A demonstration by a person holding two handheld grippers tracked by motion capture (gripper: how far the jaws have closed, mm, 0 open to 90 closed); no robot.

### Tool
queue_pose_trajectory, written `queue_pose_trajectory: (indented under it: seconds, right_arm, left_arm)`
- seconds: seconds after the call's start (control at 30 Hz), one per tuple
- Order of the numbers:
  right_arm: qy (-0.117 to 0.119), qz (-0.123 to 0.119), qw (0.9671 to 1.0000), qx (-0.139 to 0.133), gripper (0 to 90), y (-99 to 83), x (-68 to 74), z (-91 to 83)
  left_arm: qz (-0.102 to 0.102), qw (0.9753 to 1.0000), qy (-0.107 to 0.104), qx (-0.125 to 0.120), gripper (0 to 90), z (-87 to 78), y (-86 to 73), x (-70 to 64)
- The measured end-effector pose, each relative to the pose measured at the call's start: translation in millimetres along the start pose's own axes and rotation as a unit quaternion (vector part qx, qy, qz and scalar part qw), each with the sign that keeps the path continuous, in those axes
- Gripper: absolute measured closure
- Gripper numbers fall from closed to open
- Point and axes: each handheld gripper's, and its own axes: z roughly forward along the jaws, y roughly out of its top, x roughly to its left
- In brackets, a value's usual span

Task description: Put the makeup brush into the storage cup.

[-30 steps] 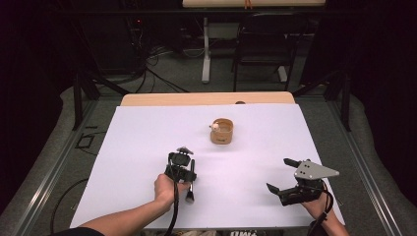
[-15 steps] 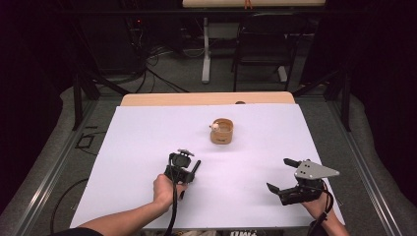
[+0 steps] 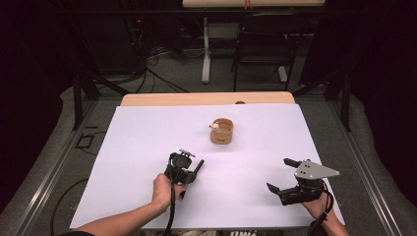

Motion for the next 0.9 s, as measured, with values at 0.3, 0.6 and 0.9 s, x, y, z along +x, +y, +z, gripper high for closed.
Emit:
queue_pose_trajectory:
  seconds: [0.3,0.6,0.9]
  right_arm:
    - [0.0,0.001,1.0,0.0,2.0,0.0,0.1,0.0]
    - [0.002,0.001,1.0,0.0,2.0,0.0,0.2,0.0]
    - [0.003,0.001,1.0,0.001,2.1,0.0,0.2,-0.5]
  left_arm:
    - [0.01,0.9994,-0.008,-0.033,79.3,-9.5,1.0,-0.4]
    - [0.006,0.9975,-0.022,-0.067,79.3,-19.3,5.1,0.5]
    - [0.018,0.9948,-0.035,-0.094,79.4,-24.1,9.7,-4.0]
